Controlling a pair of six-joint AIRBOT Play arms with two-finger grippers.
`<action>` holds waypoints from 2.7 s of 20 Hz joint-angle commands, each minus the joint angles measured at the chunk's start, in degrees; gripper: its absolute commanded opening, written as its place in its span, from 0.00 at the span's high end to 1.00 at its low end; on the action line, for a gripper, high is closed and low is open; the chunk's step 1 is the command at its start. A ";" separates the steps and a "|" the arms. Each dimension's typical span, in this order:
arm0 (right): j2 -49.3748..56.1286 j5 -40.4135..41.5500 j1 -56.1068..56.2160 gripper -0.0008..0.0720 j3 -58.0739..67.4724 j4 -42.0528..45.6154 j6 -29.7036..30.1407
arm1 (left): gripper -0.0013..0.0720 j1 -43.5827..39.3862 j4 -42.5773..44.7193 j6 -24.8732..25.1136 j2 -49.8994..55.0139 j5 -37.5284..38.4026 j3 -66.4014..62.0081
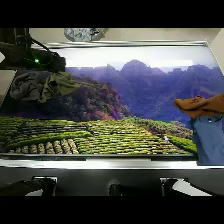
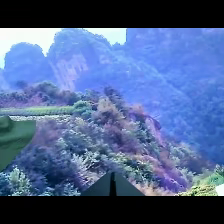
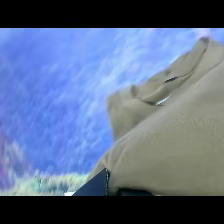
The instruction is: Fold the shirts.
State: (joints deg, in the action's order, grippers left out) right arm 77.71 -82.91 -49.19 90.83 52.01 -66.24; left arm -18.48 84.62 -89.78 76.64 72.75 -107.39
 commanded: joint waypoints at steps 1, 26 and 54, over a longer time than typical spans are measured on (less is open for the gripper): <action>-0.04 5.20 -4.70 0.93 0.96 -5.49 -1.38 | 0.93 0.07 0.04 0.00 0.02 0.15 0.00; -0.87 -12.61 -17.88 0.93 -19.34 27.10 0.02 | 0.93 0.07 0.04 -0.02 0.02 0.35 0.00; 10.27 -7.34 49.57 0.04 -0.68 29.05 5.35 | 0.00 3.41 11.32 -16.11 -15.80 -2.67 48.57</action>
State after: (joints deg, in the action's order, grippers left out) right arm 86.98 -88.90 -1.74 92.99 79.57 -59.99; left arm -14.87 97.56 -102.52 65.43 75.57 -67.40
